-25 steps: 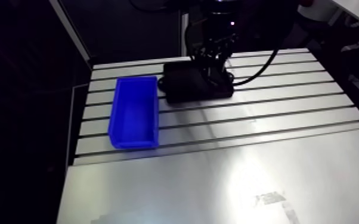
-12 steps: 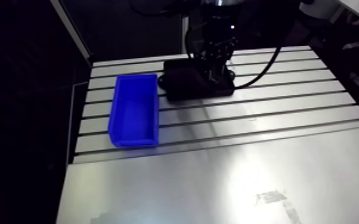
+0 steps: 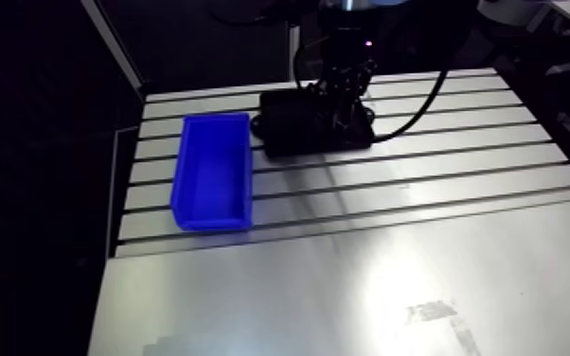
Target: Pick up the M10 bolt from the tray and put it into the blue bin.
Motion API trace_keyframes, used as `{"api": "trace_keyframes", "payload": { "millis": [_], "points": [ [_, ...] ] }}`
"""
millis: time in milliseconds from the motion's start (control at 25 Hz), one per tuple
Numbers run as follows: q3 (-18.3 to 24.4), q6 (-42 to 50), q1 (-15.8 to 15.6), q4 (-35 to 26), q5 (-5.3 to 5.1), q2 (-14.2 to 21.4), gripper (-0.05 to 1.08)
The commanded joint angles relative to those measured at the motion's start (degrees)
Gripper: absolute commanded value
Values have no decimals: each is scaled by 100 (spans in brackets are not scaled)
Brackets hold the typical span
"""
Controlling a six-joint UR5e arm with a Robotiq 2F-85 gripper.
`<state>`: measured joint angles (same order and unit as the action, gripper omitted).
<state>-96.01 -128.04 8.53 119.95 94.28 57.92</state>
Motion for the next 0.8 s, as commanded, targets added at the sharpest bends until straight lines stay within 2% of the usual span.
{"api": "trace_keyframes", "payload": {
  "millis": [40,560,800],
  "points": [
    [-1,2,0,7,-2,-5,61],
    [-19,2,0,7,-2,3,75],
    [-28,2,0,-2,-2,3,78]
  ]
}}
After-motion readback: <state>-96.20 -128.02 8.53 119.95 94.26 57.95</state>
